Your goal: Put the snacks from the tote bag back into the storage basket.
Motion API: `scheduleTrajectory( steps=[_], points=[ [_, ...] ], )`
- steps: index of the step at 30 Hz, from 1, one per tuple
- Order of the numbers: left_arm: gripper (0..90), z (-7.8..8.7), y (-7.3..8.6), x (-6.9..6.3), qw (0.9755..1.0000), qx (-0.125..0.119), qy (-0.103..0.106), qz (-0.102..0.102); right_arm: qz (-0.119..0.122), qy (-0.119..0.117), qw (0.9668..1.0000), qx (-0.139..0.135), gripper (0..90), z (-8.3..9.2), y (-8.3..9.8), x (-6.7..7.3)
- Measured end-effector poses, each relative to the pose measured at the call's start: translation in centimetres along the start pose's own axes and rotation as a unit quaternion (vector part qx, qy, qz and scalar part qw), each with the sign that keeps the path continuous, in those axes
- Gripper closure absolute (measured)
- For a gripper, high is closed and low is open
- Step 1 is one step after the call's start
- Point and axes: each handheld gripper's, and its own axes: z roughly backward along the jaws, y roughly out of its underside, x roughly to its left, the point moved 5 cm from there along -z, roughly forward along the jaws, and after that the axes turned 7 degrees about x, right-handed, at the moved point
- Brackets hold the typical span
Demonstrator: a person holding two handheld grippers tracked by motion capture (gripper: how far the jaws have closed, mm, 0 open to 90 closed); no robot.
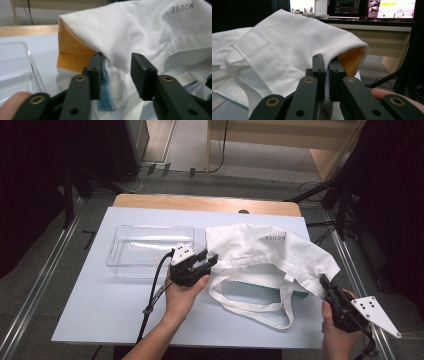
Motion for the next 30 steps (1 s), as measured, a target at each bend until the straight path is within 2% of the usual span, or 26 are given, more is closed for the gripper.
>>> scheduleTrajectory(
  steps=[4,6,7,9,12,13,14,15,17,20,21,23,26,27,30],
  points=[
    [40.9,0.7,2.2,-0.9,0.9998,-0.005,0.008,-0.016,-0.006,0.006,1.0,0.0,87.0,-0.2,0.1,0.1],
    [38.6,0.9,3.7,-1.1,0.9992,-0.003,-0.02,-0.033,-0.006,0.009,0.9999,-0.001,86.6,-0.2,0.1,0.0],
    [38.4,0.8,4.6,-1.1,0.999,0.005,-0.029,-0.034,-0.006,0.009,0.9999,-0.002,86.5,-0.2,0.1,-0.1],
    [34.6,-0.1,6.6,-1.0,0.9986,0.036,-0.032,-0.02,-0.011,0.01,0.9999,-0.002,86.2,-0.2,0.2,-0.1],
    [35.4,-1.0,8.2,-1.5,0.9972,0.062,-0.031,-0.027,-0.009,0.012,0.9999,-0.003,85.9,-0.2,0.2,0.0],
    [38.7,-1.1,8.5,-1.8,0.9966,0.064,-0.036,-0.037,-0.01,0.013,0.9999,-0.003,85.8,-0.2,0.2,0.0],
    [52.1,-1.0,8.6,-2.1,0.9962,0.061,-0.037,-0.05,-0.009,0.014,0.9999,-0.004,85.6,-0.2,0.2,0.0],
    [64.3,-0.8,8.6,-2.3,0.9964,0.059,-0.032,-0.052,-0.01,0.014,0.9998,-0.004,85.5,-0.2,0.3,0.0],
    [76.8,-0.5,8.3,-2.9,0.9969,0.054,-0.008,-0.057,-0.011,0.016,0.9998,-0.004,85.4,-0.2,0.4,-0.1],
    [80.2,-0.3,8.0,-3.7,0.9959,0.056,0.02,-0.068,-0.011,0.017,0.9998,-0.005,85.5,-0.3,0.4,0.0],
    [81.5,-0.3,7.8,-4.2,0.9948,0.056,0.036,-0.077,-0.011,0.018,0.9998,-0.004,85.6,-0.3,0.4,0.0],
    [82.3,-0.4,7.7,-4.9,0.994,0.052,0.041,-0.087,-0.013,0.018,0.9997,-0.002,85.5,-0.4,0.5,0.3],
    [83.0,-0.9,7.6,-5.5,0.9937,0.054,0.052,-0.083,-0.011,0.017,0.9997,0.012,82.1,-0.7,0.8,0.4],
    [84.0,-1.0,7.5,-5.6,0.9937,0.054,0.058,-0.079,-0.012,0.018,0.9996,0.018,78.4,-0.8,0.8,0.3],
    [85.8,-1.4,6.7,-5.7,0.9941,0.048,0.059,-0.078,-0.024,0.023,0.9988,0.035,54.8,-0.3,1.0,0.2]
  ],
)
